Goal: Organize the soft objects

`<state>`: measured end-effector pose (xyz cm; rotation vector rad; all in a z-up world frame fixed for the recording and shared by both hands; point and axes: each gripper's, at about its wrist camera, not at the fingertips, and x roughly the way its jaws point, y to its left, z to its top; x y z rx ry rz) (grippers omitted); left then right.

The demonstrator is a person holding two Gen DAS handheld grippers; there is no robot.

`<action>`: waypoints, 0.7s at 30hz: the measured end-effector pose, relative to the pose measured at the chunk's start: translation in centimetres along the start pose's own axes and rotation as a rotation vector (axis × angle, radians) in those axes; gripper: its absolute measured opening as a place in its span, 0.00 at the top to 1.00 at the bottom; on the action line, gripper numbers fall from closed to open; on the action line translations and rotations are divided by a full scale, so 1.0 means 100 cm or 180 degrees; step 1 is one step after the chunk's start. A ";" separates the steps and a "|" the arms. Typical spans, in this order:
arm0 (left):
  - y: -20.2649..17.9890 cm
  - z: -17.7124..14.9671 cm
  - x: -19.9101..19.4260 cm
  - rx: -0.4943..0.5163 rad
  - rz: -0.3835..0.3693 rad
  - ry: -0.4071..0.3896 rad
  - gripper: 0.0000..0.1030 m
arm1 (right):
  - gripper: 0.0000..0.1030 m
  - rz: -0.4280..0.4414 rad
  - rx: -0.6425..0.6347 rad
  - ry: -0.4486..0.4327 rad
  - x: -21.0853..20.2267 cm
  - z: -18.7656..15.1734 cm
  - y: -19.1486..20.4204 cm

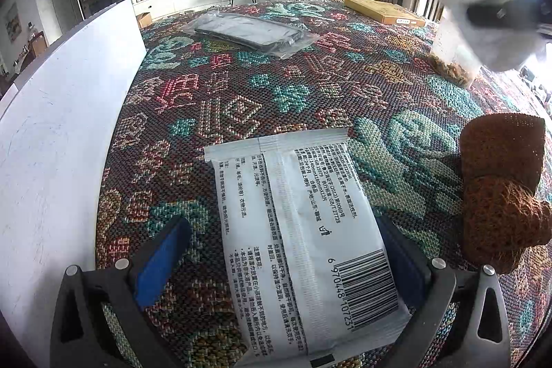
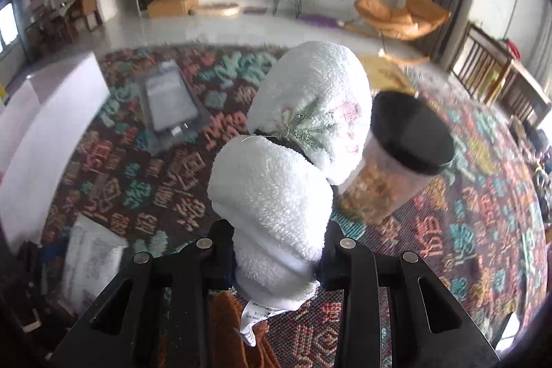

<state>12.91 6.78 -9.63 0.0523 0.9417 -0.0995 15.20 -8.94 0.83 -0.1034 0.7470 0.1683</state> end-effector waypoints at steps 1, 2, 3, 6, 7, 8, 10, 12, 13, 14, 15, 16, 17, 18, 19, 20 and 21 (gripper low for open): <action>0.000 0.000 0.000 0.0001 0.0001 0.0000 0.00 | 0.65 -0.0034 -0.0038 -0.0162 -0.023 -0.001 0.000; 0.000 0.000 0.000 0.0000 0.0000 0.0000 0.00 | 0.65 -0.0062 -0.0066 -0.0289 -0.043 -0.004 -0.003; 0.000 0.000 0.000 -0.0001 0.0000 0.0000 0.00 | 0.65 -0.0093 -0.0078 -0.0379 -0.061 -0.010 -0.009; 0.000 0.000 0.000 -0.0001 0.0000 0.0000 0.00 | 0.64 -0.0190 0.0053 -0.0355 -0.090 -0.036 -0.041; 0.000 0.000 0.000 -0.0001 -0.0001 0.0000 0.00 | 0.64 -0.0196 0.0164 -0.0257 -0.090 -0.045 -0.055; -0.001 0.000 0.000 -0.0001 -0.0001 -0.0001 0.00 | 0.64 -0.0191 0.0306 -0.0126 -0.086 -0.057 -0.072; -0.001 0.000 0.000 -0.0001 0.0000 -0.0001 0.00 | 0.64 -0.0163 0.0535 0.0171 -0.069 -0.077 -0.099; 0.000 0.000 0.000 -0.0001 -0.0001 -0.0001 0.00 | 0.62 -0.0171 0.0721 0.0336 -0.049 -0.097 -0.123; 0.000 0.000 0.000 -0.0002 -0.0002 -0.0001 0.00 | 0.54 -0.0167 0.0744 0.0339 -0.042 -0.105 -0.131; -0.001 0.000 0.000 -0.0002 -0.0001 -0.0001 0.00 | 0.42 -0.0214 0.0770 0.0304 -0.033 -0.111 -0.137; 0.000 0.000 0.000 -0.0002 -0.0002 -0.0001 0.00 | 0.33 -0.0298 0.0806 0.0259 -0.026 -0.117 -0.142; 0.000 0.000 0.000 -0.0002 -0.0001 -0.0001 0.00 | 0.24 -0.0399 0.0849 0.0254 -0.020 -0.123 -0.146; 0.000 0.000 0.000 -0.0002 -0.0001 -0.0001 0.00 | 0.24 -0.0473 0.0922 0.0297 -0.012 -0.129 -0.147; 0.000 0.000 0.000 -0.0002 -0.0002 -0.0001 0.00 | 0.24 -0.0474 0.1031 0.0350 -0.006 -0.135 -0.148; -0.001 0.000 0.000 -0.0002 -0.0001 -0.0001 0.00 | 0.25 -0.0414 0.1144 0.0362 -0.003 -0.141 -0.147; -0.001 0.000 0.000 -0.0002 -0.0001 -0.0001 0.00 | 0.24 -0.0374 0.1217 0.0345 -0.002 -0.146 -0.147; 0.000 0.000 0.000 -0.0002 -0.0002 -0.0001 0.00 | 0.24 -0.0392 0.1239 0.0345 0.000 -0.151 -0.144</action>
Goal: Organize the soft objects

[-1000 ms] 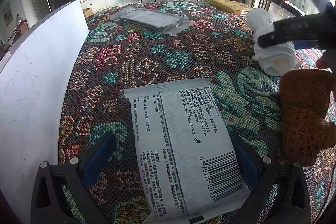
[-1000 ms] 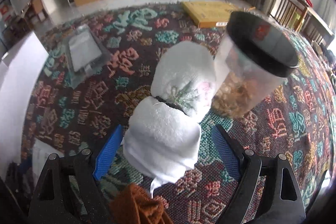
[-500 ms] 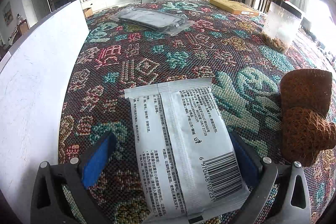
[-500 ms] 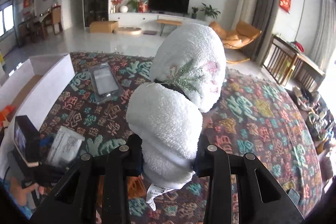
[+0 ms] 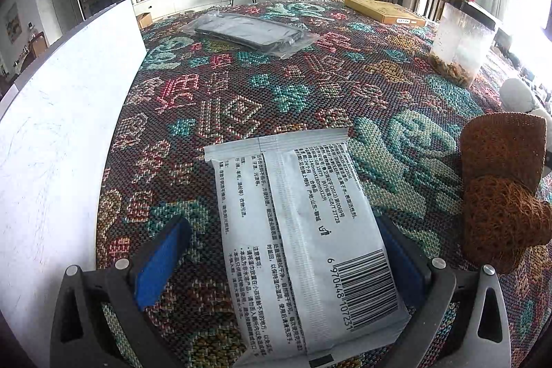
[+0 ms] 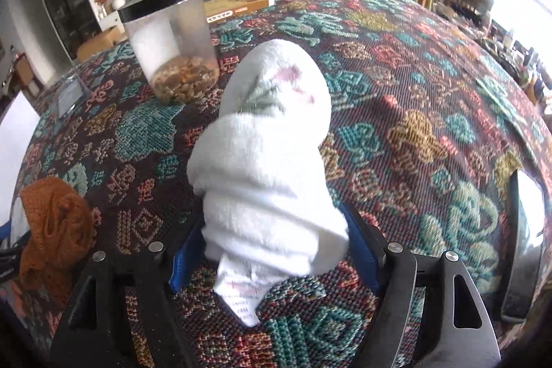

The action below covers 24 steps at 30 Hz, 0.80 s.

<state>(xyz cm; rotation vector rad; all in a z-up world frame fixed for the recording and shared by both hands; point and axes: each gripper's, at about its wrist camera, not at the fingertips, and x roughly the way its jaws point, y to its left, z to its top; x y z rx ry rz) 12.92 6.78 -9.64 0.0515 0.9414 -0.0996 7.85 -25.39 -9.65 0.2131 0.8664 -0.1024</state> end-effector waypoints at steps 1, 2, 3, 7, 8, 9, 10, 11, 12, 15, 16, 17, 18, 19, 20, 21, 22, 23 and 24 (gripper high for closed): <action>-0.001 0.000 0.000 0.0000 0.0001 0.0000 0.00 | 0.21 -0.0055 -0.0007 0.0015 0.004 -0.004 0.000; -0.001 0.000 0.000 0.0000 0.0001 0.0000 0.00 | 0.18 -0.0106 -0.0020 0.0023 0.008 -0.008 0.002; 0.000 0.000 0.000 0.0000 0.0001 0.0000 0.00 | 0.17 -0.0139 -0.0071 -0.0095 0.006 -0.012 0.005; 0.000 0.000 0.000 -0.0002 -0.0002 -0.0001 0.00 | 0.14 -0.0223 -0.0122 -0.0134 0.007 -0.015 0.009; -0.001 0.000 0.000 -0.0002 0.0000 0.0000 0.00 | 0.14 -0.0214 -0.0106 -0.0130 0.009 -0.016 0.008; -0.001 0.000 0.000 -0.0002 -0.0001 0.0000 0.00 | 0.13 -0.0204 -0.0092 -0.0129 0.008 -0.015 0.007; 0.000 0.000 0.000 -0.0002 -0.0001 0.0000 0.00 | 0.13 -0.0201 -0.0088 -0.0127 0.009 -0.015 0.007; -0.001 0.000 0.000 -0.0002 0.0000 0.0000 0.00 | 0.13 -0.0202 -0.0090 -0.0126 0.009 -0.016 0.007; -0.001 0.000 0.000 -0.0002 0.0000 0.0000 0.00 | 0.13 -0.0202 -0.0091 -0.0125 0.009 -0.016 0.007; -0.001 0.000 0.000 -0.0002 -0.0001 0.0000 0.00 | 0.12 -0.0188 -0.0091 -0.0119 0.009 -0.016 0.007; 0.000 0.000 0.000 -0.0003 -0.0001 0.0000 0.00 | 0.11 -0.0189 -0.0096 -0.0116 0.011 -0.014 0.007; -0.001 0.000 0.000 -0.0003 -0.0001 0.0000 0.00 | 0.11 -0.0188 -0.0096 -0.0116 0.011 -0.014 0.006; -0.001 0.000 0.000 -0.0004 -0.0002 0.0000 0.00 | 0.11 -0.0186 -0.0096 -0.0115 0.012 -0.015 0.007; 0.000 0.000 0.000 -0.0004 -0.0002 0.0000 0.00 | 0.11 -0.0188 -0.0097 -0.0115 0.012 -0.015 0.007; -0.001 0.000 0.000 -0.0003 -0.0001 0.0000 0.00 | 0.11 -0.0188 -0.0097 -0.0115 0.012 -0.015 0.007; 0.000 0.000 0.000 -0.0004 -0.0003 0.0000 0.00 | 0.11 -0.0189 -0.0097 -0.0115 0.012 -0.015 0.007; 0.000 0.000 0.000 -0.0005 -0.0003 0.0000 0.00 | 0.11 -0.0189 -0.0096 -0.0116 0.012 -0.015 0.007; -0.001 0.000 0.000 -0.0003 -0.0001 0.0000 0.00 | 0.11 -0.0189 -0.0096 -0.0116 0.012 -0.015 0.007; 0.000 0.000 0.000 -0.0003 -0.0001 0.0000 0.00 | 0.11 -0.0190 -0.0097 -0.0116 0.012 -0.015 0.007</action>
